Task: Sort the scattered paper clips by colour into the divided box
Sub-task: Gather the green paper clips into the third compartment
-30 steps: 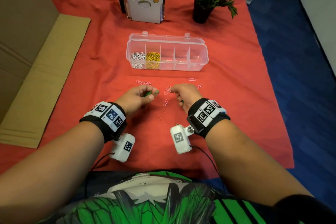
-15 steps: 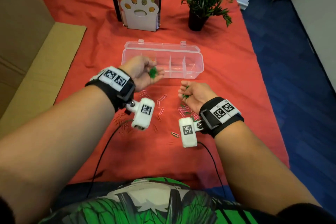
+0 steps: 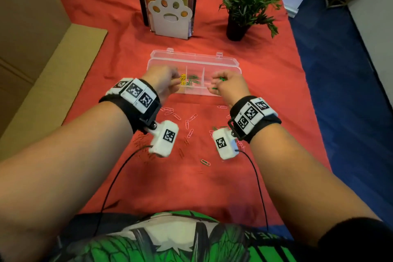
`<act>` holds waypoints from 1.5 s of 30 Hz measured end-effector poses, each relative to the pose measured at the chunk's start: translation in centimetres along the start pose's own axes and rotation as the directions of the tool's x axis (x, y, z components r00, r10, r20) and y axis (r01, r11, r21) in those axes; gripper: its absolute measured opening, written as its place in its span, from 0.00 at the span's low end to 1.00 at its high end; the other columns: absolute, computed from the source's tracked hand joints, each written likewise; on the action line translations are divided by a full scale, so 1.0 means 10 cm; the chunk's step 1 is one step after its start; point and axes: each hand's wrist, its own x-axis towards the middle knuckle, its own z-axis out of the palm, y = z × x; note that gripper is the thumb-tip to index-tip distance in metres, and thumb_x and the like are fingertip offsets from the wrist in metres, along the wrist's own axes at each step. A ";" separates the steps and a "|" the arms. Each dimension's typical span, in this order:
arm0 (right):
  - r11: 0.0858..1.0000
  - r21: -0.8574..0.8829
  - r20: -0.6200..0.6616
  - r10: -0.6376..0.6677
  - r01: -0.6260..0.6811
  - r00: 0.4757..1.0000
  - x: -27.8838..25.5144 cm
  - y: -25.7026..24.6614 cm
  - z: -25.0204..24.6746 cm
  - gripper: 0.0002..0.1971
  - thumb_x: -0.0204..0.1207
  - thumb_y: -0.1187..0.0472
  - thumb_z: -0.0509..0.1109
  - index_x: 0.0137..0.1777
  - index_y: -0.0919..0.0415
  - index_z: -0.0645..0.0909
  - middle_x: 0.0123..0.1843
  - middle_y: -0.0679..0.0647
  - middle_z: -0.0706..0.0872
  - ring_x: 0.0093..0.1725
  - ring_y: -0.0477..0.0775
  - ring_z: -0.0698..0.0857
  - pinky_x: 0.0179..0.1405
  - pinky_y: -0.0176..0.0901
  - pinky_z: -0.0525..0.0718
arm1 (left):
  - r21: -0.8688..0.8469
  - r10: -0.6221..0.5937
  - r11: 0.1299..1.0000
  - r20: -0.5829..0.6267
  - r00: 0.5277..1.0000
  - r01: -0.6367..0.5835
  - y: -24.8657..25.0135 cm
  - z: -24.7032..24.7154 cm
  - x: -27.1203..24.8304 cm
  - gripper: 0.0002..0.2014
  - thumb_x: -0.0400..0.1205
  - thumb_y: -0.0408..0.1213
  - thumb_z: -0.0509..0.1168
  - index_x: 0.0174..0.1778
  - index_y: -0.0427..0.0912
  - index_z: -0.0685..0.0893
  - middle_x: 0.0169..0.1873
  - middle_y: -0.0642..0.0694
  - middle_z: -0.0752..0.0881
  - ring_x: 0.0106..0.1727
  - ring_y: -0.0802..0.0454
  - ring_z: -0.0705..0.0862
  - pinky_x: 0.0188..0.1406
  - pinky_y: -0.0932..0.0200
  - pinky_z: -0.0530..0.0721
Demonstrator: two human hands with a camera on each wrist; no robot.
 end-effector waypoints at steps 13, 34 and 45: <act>0.916 -0.394 0.013 -0.071 0.070 0.997 -0.04 -0.06 -0.02 0.15 0.68 0.70 0.60 0.42 0.52 0.84 0.53 0.61 0.88 0.56 0.61 0.86 0.63 0.60 0.83 | 0.571 0.102 0.809 0.100 0.990 -0.141 -1.05 -0.50 -0.40 0.11 0.77 0.26 0.67 0.37 0.48 0.81 0.27 0.47 0.78 0.14 0.67 0.74 0.21 0.73 0.75; 0.552 -0.834 0.012 -0.016 0.019 1.000 -0.66 1.10 -0.76 0.16 0.76 0.57 0.66 0.56 0.70 0.80 0.58 0.70 0.83 0.61 0.66 0.81 0.59 0.48 0.78 | 0.914 0.052 0.092 0.392 0.919 -0.395 -1.48 0.26 -0.70 0.15 0.73 0.36 0.70 0.57 0.45 0.86 0.53 0.46 0.89 0.57 0.48 0.85 0.52 0.64 0.74; 0.600 -0.790 0.106 -0.064 0.123 0.992 -0.45 1.16 -0.78 0.11 0.75 0.69 0.62 0.56 0.66 0.79 0.58 0.65 0.82 0.58 0.64 0.82 0.56 0.45 0.76 | 0.913 0.118 0.182 0.348 0.930 -0.365 -1.61 0.22 -0.62 0.08 0.75 0.29 0.65 0.48 0.39 0.86 0.49 0.40 0.89 0.54 0.43 0.84 0.48 0.63 0.72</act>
